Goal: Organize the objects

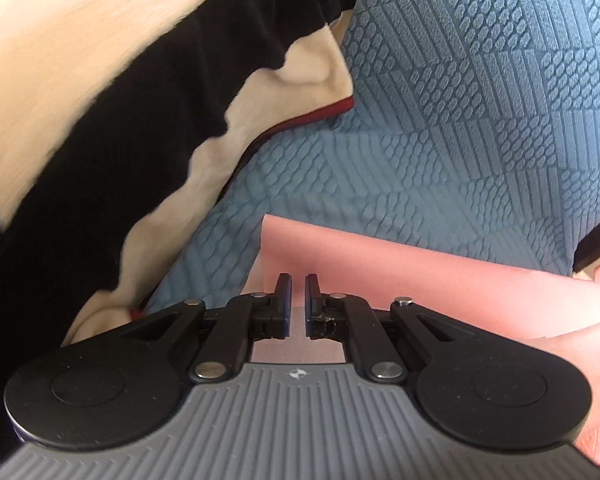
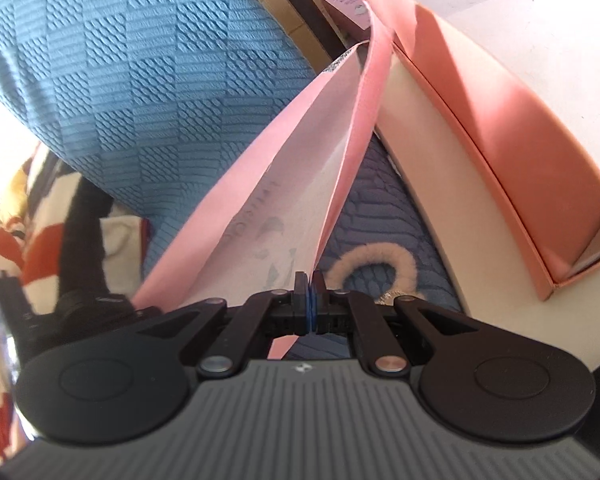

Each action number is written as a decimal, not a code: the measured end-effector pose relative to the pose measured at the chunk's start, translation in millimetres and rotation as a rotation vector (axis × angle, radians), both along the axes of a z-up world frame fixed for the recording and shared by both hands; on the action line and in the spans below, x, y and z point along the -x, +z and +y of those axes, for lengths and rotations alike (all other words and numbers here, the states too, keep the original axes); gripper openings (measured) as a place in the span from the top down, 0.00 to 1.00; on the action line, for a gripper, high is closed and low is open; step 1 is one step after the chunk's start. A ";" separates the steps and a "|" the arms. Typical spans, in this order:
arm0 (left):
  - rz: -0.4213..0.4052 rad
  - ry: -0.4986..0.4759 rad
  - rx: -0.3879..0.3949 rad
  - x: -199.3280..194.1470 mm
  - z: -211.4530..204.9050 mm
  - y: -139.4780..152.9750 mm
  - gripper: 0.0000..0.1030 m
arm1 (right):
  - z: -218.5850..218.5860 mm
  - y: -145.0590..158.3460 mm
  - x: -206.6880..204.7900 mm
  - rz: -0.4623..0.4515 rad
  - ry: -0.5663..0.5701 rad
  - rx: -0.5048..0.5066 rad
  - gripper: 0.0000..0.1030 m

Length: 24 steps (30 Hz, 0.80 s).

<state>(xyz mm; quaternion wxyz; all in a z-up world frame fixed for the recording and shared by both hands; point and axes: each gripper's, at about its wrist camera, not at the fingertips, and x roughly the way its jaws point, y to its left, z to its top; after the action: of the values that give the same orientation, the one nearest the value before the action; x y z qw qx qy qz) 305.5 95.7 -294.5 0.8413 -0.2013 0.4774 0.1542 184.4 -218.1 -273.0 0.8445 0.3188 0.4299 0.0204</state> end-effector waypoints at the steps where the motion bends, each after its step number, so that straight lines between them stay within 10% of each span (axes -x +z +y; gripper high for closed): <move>1: -0.005 0.003 0.005 -3.7 1.1 1.0 0.94 | -1.4 2.0 -1.0 -0.007 0.002 -0.013 0.96; 13: -0.131 -0.145 0.154 -7.7 -8.4 32.9 0.94 | -4.5 14.6 -23.3 -0.004 -0.020 -0.115 0.96; 24: -0.048 -0.404 0.241 25.8 -65.2 18.3 0.94 | 2.5 19.4 -18.3 0.019 -0.023 -0.131 0.96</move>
<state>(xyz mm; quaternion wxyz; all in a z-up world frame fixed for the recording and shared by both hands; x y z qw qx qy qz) 279.6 30.5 -276.2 0.8360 -0.2040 0.5030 -0.0804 202.6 -215.6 -253.6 0.8180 0.3782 0.4320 0.0358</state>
